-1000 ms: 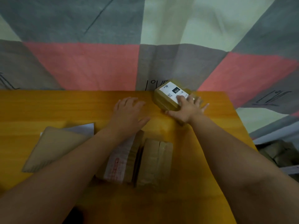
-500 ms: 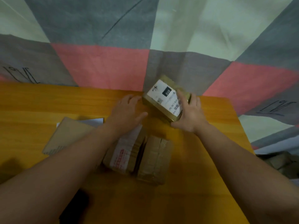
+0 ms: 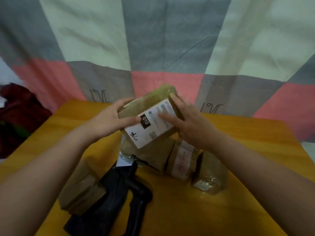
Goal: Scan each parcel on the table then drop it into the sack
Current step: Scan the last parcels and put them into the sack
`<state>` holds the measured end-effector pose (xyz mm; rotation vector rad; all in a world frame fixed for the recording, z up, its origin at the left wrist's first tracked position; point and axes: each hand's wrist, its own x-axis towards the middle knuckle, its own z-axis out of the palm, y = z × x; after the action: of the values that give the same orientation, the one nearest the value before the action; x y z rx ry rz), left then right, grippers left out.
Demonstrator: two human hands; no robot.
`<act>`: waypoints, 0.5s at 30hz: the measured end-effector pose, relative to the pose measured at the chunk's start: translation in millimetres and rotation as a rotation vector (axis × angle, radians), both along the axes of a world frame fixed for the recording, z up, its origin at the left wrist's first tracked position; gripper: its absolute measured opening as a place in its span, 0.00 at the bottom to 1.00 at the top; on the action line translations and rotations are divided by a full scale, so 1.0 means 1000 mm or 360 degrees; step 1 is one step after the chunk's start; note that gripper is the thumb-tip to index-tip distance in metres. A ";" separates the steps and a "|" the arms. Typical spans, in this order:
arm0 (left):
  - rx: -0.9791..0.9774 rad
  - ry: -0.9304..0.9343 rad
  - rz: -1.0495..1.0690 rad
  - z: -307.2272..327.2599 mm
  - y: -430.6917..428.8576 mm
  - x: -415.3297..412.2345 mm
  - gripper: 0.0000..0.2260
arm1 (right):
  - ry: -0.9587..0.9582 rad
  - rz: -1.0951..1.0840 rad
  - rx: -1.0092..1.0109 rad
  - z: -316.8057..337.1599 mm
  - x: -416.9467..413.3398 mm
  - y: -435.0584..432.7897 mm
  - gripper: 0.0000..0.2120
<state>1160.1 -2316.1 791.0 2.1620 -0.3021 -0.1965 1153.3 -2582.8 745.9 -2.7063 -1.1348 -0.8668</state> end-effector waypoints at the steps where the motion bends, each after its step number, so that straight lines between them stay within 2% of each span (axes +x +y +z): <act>1: -0.0159 -0.0023 0.0118 -0.008 0.010 -0.008 0.31 | 0.0106 -0.0083 0.0267 -0.003 -0.004 0.015 0.25; 3: -0.0330 -0.0092 0.0299 -0.026 0.023 -0.022 0.33 | 0.0475 -0.0250 0.0905 -0.008 -0.016 0.044 0.28; 6: -0.0419 -0.0171 0.0412 -0.056 0.030 -0.048 0.32 | 0.0982 -0.0261 0.1862 -0.014 -0.043 0.087 0.32; 8: -0.0491 -0.0248 0.0460 -0.074 0.028 -0.068 0.31 | 0.1286 -0.0185 0.2237 -0.024 -0.062 0.106 0.36; 11: -0.0624 -0.0312 0.0515 -0.087 0.022 -0.110 0.26 | 0.1477 -0.0042 0.2337 -0.049 -0.094 0.124 0.40; 13: -0.0703 -0.0350 0.0481 -0.094 0.022 -0.142 0.26 | 0.1395 0.0045 0.2316 -0.061 -0.123 0.129 0.42; 15: -0.0722 -0.0301 0.0481 -0.100 0.028 -0.175 0.30 | 0.1337 0.0102 0.2280 -0.066 -0.155 0.129 0.41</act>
<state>985.4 -2288.0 690.7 1.7468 -0.1080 0.2304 998.2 -2453.7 679.4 -1.4607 -0.1746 -0.2100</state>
